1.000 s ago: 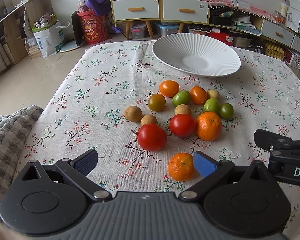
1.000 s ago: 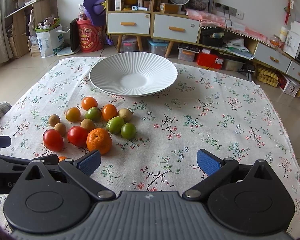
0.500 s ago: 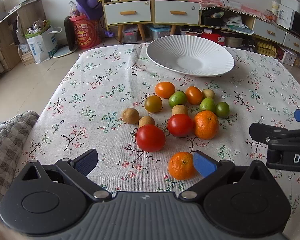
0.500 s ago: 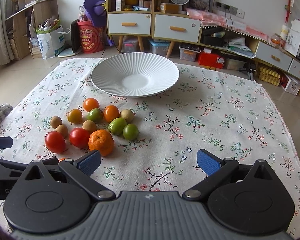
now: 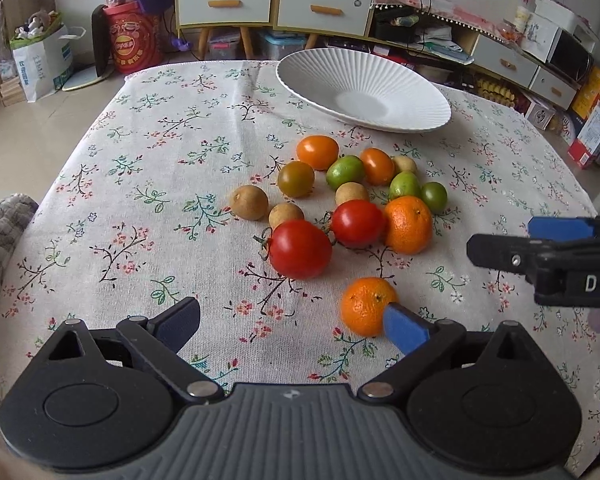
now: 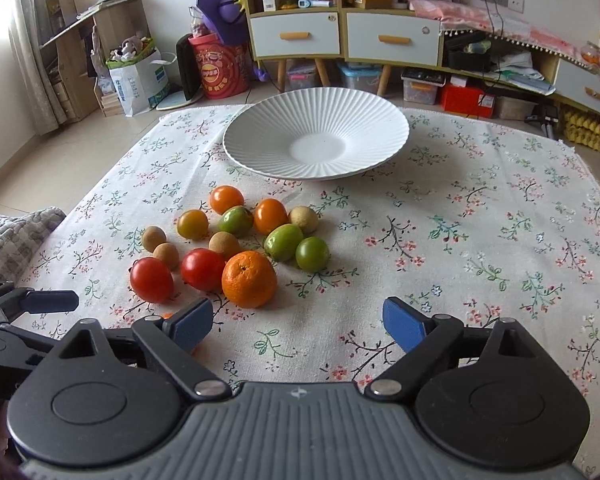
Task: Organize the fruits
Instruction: 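Close the left tool on the red tomato while the right tool grasps the large orange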
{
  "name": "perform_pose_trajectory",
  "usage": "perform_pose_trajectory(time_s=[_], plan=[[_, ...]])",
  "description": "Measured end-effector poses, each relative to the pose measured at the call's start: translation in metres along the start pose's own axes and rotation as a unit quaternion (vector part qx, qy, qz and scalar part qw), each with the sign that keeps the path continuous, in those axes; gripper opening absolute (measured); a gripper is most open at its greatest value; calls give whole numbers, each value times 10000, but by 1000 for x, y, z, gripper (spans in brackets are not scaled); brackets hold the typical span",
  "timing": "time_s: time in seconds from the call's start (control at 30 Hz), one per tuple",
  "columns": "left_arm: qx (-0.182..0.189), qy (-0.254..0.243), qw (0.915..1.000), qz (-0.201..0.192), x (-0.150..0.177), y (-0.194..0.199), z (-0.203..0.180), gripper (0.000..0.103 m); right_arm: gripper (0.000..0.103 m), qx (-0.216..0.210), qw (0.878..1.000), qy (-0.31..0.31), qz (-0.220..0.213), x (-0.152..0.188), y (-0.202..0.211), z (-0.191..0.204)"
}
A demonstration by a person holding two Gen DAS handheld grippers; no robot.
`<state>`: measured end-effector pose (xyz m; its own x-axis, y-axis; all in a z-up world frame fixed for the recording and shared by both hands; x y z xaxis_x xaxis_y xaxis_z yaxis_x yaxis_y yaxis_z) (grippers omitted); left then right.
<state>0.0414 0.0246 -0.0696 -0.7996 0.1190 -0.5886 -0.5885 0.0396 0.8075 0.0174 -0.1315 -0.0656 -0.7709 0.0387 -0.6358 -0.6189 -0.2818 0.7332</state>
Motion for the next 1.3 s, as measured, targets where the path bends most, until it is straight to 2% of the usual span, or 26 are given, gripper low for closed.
perform_pose_trajectory(time_s=[0.1, 0.17, 0.33, 0.47, 0.67, 0.83, 0.97, 1.17, 1.3], plan=[[135, 86, 9999, -40, -2, -1, 1, 83, 75, -111, 9997, -133, 145, 4, -7, 0], [188, 103, 9997, -64, -3, -3, 1, 76, 75, -121, 9996, -198, 176, 4, -10, 0], [361, 303, 9989, -63, -7, -10, 4, 69, 73, -188, 9989, -381, 183, 3, -16, -5], [500, 418, 9978, -124, -11, -15, 5, 63, 72, -473, 9973, -520, 207, 3, -22, -2], [607, 347, 9970, -325, -15, -20, 3, 51, 64, -529, 9974, -485, 69, 1, -29, -3], [565, 295, 9976, -284, -15, -30, 2, 38, 58, -577, 9977, -363, -55, -2, -34, -3], [529, 287, 9976, -352, -16, -32, 4, 34, 57, -581, 9978, -288, -93, -6, -37, 0], [488, 242, 9978, -371, -16, -32, 3, 34, 53, -578, 9981, -194, -103, -9, -42, 1], [469, 214, 9979, -383, -16, -32, 3, 33, 45, -612, 9980, -133, -103, -10, -43, 2]])
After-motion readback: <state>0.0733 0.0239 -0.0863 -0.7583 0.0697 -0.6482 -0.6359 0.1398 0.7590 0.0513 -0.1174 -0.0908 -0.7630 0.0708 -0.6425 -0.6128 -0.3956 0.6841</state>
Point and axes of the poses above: each gripper's, at about its wrist camera, not at the fingertips, and y roughly against the way its jaws point, z to its left, x to its underside, the point moved 7 cm from there along -y, roughly the way its jaws point, and after that the axes turned 10 degrees about -x, right-handed, at the moved point
